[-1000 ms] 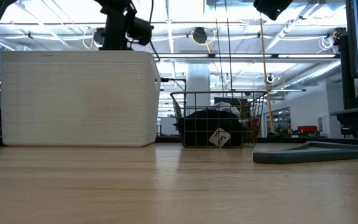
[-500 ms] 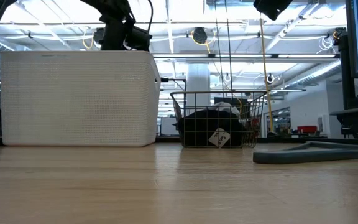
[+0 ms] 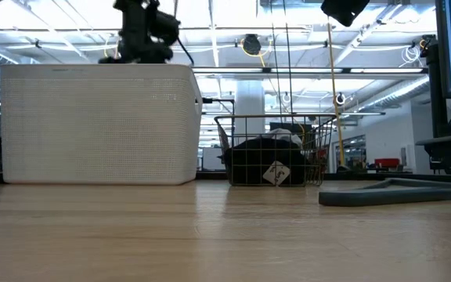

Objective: Pick & Place Cloths
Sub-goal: Put the white sweater into the white bin, then return to Home Position

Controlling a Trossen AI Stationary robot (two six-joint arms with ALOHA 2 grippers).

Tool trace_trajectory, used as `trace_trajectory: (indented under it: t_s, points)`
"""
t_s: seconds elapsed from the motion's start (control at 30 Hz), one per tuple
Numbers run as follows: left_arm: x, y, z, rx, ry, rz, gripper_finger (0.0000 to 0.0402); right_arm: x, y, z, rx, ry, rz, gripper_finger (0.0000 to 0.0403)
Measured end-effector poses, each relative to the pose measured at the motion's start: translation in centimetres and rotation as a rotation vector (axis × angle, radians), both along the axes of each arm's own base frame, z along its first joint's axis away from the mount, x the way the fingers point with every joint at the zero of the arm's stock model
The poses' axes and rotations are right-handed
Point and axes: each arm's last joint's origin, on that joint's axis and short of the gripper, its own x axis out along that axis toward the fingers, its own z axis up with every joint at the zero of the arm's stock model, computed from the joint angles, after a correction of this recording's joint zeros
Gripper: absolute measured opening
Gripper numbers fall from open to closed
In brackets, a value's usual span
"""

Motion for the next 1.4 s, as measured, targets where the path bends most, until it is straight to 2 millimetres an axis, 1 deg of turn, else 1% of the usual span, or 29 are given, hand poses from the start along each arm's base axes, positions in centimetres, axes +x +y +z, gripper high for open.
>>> trace_trajectory:
  t_s: [0.1,0.17,0.27,0.37,0.47,0.57,0.7,0.83,0.97,1.1,1.23,1.33,1.4]
  points:
    - [-1.4,-0.6,2.7,0.083,-0.060,0.040,0.0387,0.0,0.0,0.0,0.009,0.003,-0.010,0.0167]
    - [-2.3,-1.5,4.8,0.159,-0.108,0.064,0.0394,0.0,0.0,0.0,0.015,0.004,-0.015,0.0167]
    - [-3.9,-3.3,7.7,0.262,-0.201,0.092,0.0398,0.0,0.0,0.0,0.014,0.004,-0.015,0.0167]
    - [-4.7,-5.7,10.3,0.369,-0.370,0.046,0.0399,0.0,0.0,0.0,0.008,0.002,-0.008,0.0167]
    - [-5.4,-8.6,12.7,0.464,-0.545,-0.064,0.0397,0.0,0.0,0.0,-0.010,-0.006,0.011,0.0167]
    - [-5.6,-11.6,14.7,0.544,-0.717,-0.231,0.0398,0.1,0.0,0.1,-0.027,-0.020,0.026,0.0167]
    - [-5.4,-15.6,16.4,0.588,-0.898,-0.476,0.0399,0.1,-0.1,0.1,-0.066,-0.037,0.056,0.0167]
    - [-4.9,-19.3,17.0,0.591,-0.999,-0.682,0.0399,0.2,-0.4,0.1,-0.124,-0.053,0.106,0.0167]
    - [-3.7,-22.6,16.7,0.613,-1.004,-0.772,0.0400,0.2,-0.4,0.1,-0.159,-0.062,0.141,0.0167]
    - [-2.3,-25.9,15.9,0.642,-1.023,-0.871,0.0400,0.2,-0.3,0.1,-0.146,-0.058,0.134,0.0167]
    - [-1.6,-28.1,14.6,0.615,-1.089,-0.927,0.0399,0.2,-0.3,0.1,-0.141,-0.057,0.131,0.0167]
    - [-1.0,-29.3,12.9,0.590,-1.094,-0.954,0.0399,0.1,-0.1,0.1,-0.146,-0.059,0.144,0.0167]
    - [-0.9,-29.7,11.9,0.573,-1.092,-0.956,0.0398,0.1,-0.1,0.1,-0.144,-0.059,0.145,0.0167]
